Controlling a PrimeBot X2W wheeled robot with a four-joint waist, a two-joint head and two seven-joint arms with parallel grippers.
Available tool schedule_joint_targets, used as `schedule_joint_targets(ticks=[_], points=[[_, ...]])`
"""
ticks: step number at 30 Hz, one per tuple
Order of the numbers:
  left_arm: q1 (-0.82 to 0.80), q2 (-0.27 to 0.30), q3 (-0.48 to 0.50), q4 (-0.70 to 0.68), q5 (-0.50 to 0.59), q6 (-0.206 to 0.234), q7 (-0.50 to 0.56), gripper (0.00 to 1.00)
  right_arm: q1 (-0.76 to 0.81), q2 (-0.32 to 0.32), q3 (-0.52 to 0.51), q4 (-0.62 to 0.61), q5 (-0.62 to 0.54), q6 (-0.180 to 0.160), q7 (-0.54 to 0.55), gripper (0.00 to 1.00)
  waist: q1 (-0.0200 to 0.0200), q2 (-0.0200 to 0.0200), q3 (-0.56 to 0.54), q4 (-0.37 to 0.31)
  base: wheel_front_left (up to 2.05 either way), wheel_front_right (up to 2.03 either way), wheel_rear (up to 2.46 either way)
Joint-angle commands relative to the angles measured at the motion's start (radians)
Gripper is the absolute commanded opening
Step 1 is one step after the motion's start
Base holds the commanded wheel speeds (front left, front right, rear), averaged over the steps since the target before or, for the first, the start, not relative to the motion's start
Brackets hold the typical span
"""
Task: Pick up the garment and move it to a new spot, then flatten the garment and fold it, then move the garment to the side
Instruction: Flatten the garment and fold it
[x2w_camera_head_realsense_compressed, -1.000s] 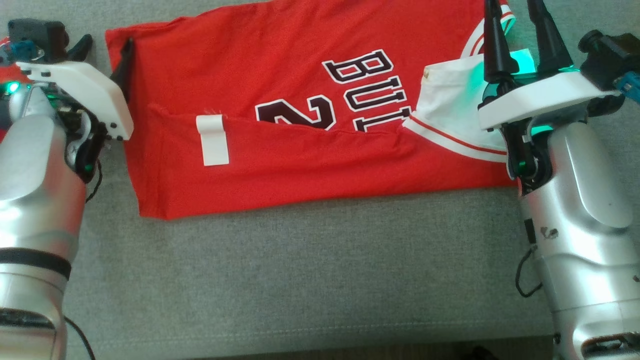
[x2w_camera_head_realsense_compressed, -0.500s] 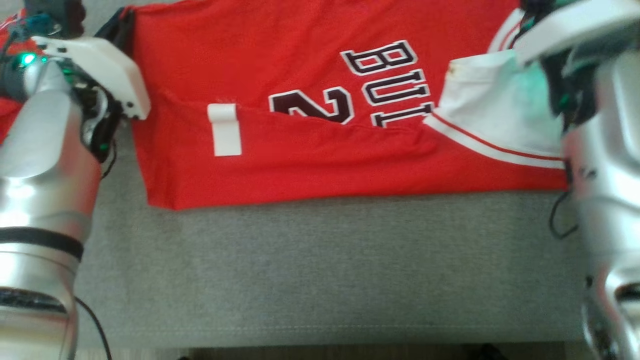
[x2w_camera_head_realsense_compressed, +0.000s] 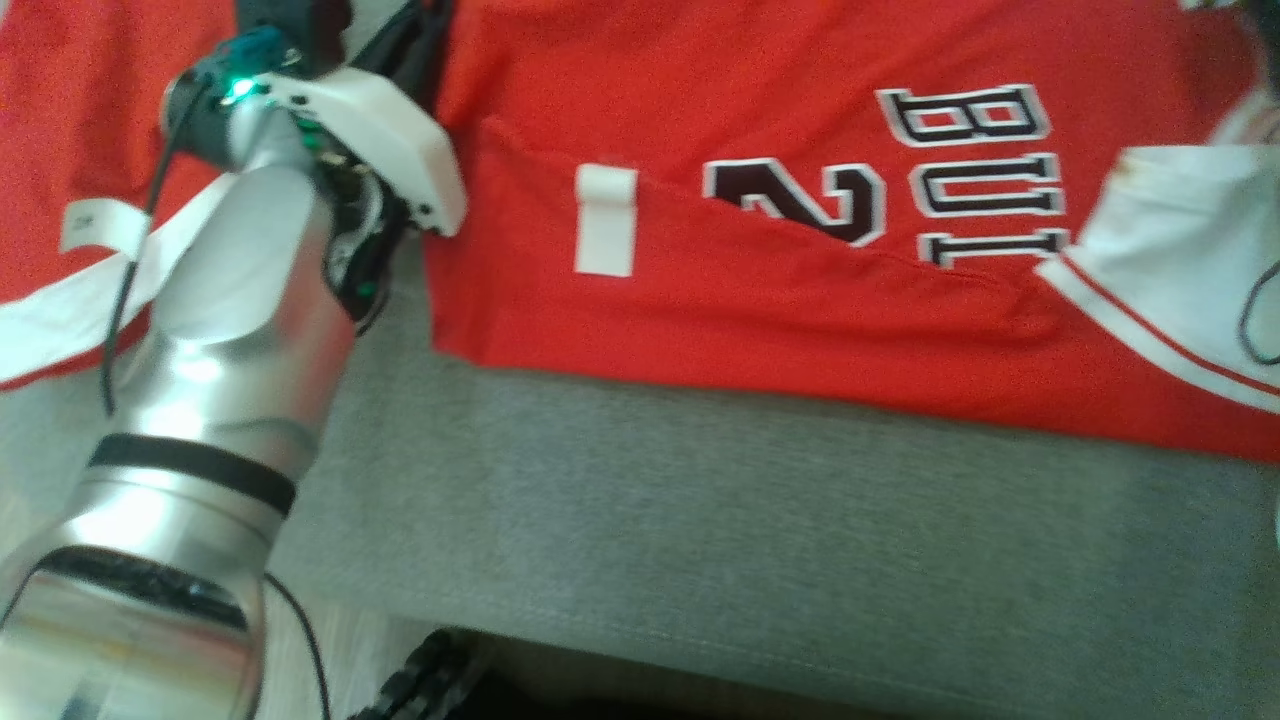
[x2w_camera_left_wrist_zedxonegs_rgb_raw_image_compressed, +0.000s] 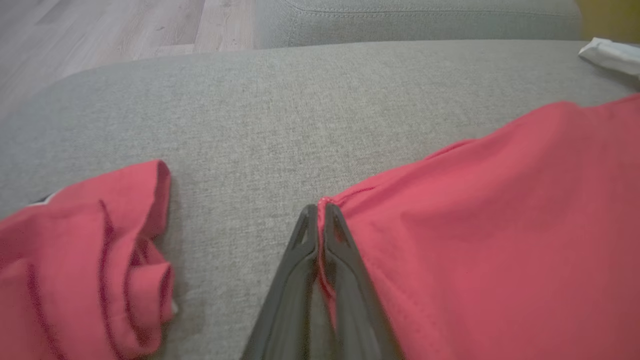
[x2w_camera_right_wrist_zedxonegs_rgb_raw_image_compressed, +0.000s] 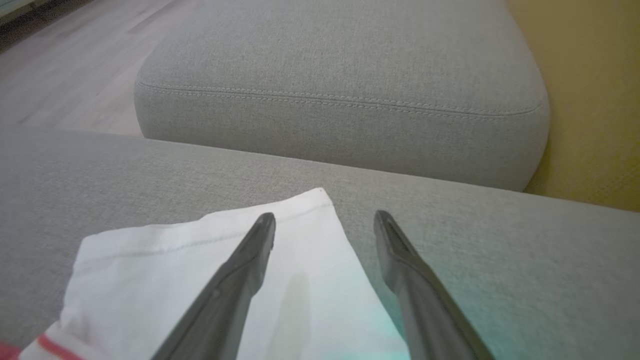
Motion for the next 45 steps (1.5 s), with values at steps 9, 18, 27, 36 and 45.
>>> schedule_joint_targets(ticks=[9, 18, 27, 36, 45], points=[[-0.079, -0.04, -0.065, -0.01, -0.067, 0.001, -0.049, 0.0, -0.145, -0.063, -0.064, 0.122, -0.138, 0.007, 0.1, 1.0, -0.0001, 0.0, 0.057, 0.149, 0.0, 0.0, 0.0], [-0.1, -0.048, -0.1, 0.036, -0.114, 0.001, -0.075, 0.0, -0.185, -0.071, -0.085, 0.177, -0.205, 0.007, 0.144, 0.0, -0.0001, 0.0, 0.055, 0.138, 0.0, 0.0, 0.0], [-0.134, -0.023, -0.057, 0.058, -0.119, 0.018, -0.089, 0.0, -0.189, -0.043, -0.183, 0.129, -0.242, 0.007, -0.064, 0.0, -0.0001, 0.0, 0.036, 0.089, 0.0, 0.0, 0.0], [-0.112, 0.044, 0.033, -0.01, -0.081, 0.055, -0.09, 0.0, -0.17, 0.017, -0.186, 0.142, -0.193, 0.007, -0.265, 0.0, -0.0001, 0.0, -0.009, -0.034, 0.0, 0.0, 0.0], [-0.001, 0.1, 0.101, -0.037, -0.047, 0.064, -0.09, 0.0, -0.019, 0.089, -0.012, 0.108, 0.043, 0.007, -0.393, 0.0, -0.0001, 0.0, -0.093, -0.146, 0.0, 0.0, 0.0]])
